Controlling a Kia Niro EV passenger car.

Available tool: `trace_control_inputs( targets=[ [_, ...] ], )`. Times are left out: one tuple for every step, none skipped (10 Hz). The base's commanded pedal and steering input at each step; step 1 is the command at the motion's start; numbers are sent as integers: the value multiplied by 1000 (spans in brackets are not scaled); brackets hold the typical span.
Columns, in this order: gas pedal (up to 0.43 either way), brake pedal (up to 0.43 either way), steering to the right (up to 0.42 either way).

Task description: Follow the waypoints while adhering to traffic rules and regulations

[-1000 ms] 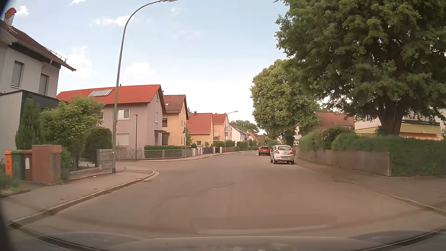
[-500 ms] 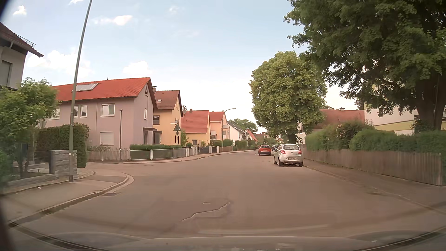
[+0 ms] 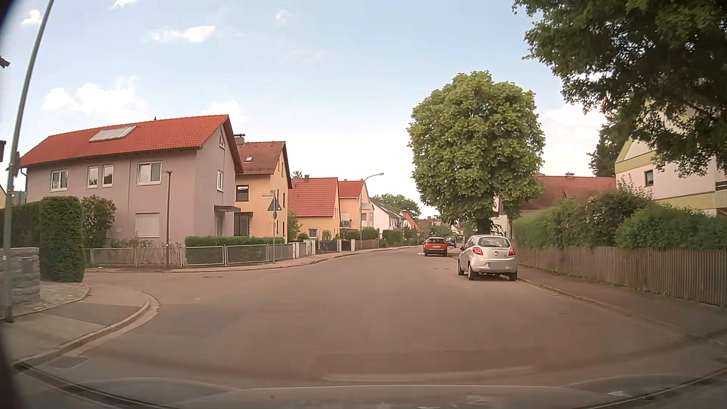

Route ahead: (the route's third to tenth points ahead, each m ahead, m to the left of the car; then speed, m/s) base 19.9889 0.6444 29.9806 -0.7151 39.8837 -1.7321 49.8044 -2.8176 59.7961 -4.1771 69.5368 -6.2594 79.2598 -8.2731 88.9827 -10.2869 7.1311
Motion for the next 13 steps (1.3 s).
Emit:
trace_control_inputs(
  targets=[
    [0,18,1],
    [0,18,1],
    [0,24,0],
    [0,24,-1],
    [0,24,-1],
    [0,18,0],
    [0,18,-1],
    [28,18,-1],
    [39,18,-1],
    [39,18,-1],
    [59,18,-1],
    [59,18,-1],
    [59,18,-1]
  ],
)
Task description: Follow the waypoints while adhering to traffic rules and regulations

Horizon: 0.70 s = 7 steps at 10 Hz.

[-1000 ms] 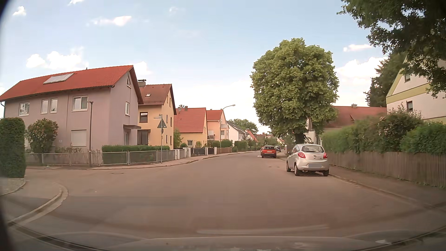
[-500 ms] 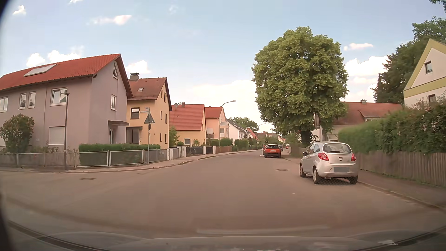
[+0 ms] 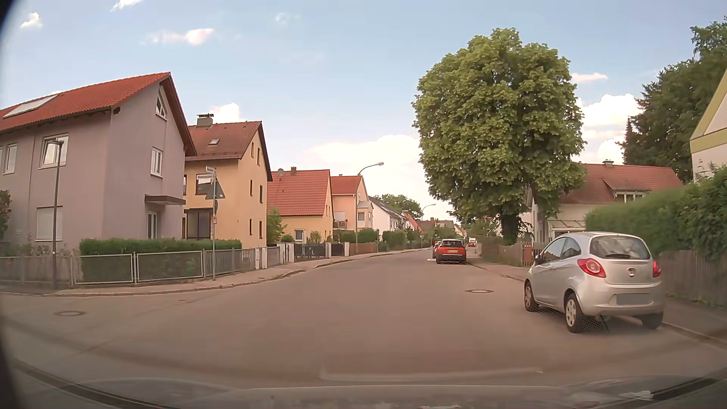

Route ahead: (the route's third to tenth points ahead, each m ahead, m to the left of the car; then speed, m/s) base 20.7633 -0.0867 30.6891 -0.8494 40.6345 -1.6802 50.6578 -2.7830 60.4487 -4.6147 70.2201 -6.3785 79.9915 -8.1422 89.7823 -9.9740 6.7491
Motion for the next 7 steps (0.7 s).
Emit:
trace_control_inputs(
  targets=[
    [67,24,-2],
    [67,18,-2],
    [67,18,-2],
    [67,18,-2],
    [67,18,-1],
    [67,24,0],
    [67,18,1]
  ],
)
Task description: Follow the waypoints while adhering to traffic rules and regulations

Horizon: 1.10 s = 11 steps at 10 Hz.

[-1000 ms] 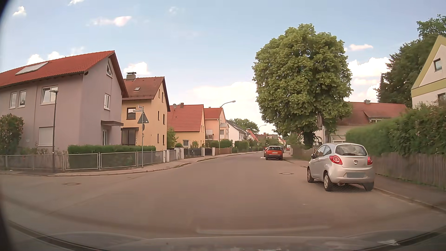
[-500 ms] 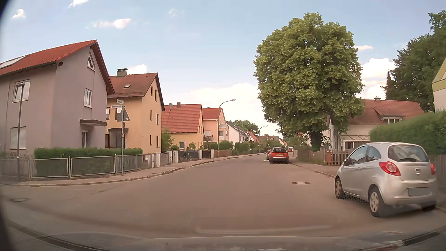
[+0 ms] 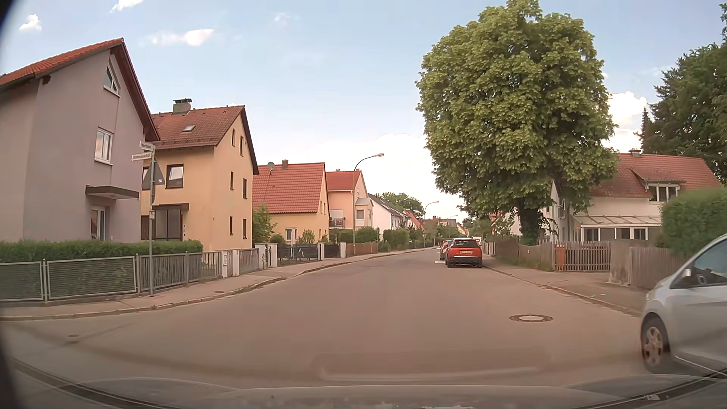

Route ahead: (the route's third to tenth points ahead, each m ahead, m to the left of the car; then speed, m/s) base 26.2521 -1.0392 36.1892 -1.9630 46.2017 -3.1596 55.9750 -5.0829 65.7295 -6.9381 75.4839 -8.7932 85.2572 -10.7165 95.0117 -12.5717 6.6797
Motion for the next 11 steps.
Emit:
trace_control_inputs(
  targets=[
    [67,18,1],
    [67,18,2],
    [67,18,7],
    [67,18,12],
    [67,24,10],
    [67,24,6],
    [67,18,5],
    [67,24,5],
    [67,24,5],
    [67,18,8],
    [67,18,11]
  ],
)
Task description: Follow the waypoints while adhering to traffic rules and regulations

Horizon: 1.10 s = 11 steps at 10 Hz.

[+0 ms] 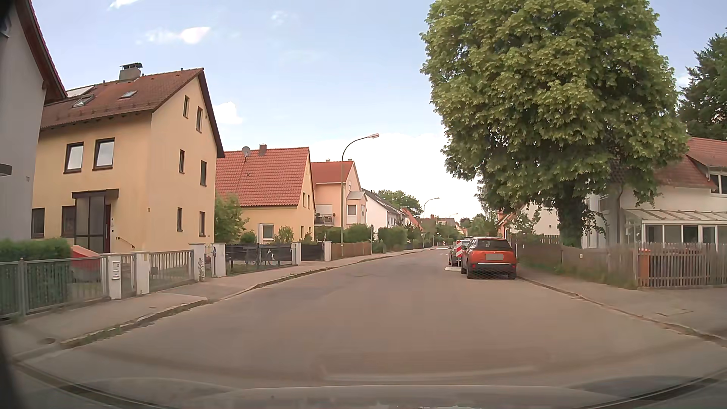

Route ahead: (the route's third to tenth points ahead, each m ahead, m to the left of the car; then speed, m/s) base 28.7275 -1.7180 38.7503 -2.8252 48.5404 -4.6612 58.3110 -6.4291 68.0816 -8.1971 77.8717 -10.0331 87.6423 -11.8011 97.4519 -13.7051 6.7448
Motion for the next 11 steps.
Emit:
trace_control_inputs(
  targets=[
    [67,24,11],
    [79,18,9],
    [79,18,6],
    [79,24,7],
    [79,18,10],
    [79,18,13],
    [79,18,15],
    [79,24,15],
    [79,24,15],
    [79,24,15],
    [79,24,15]
  ],
)
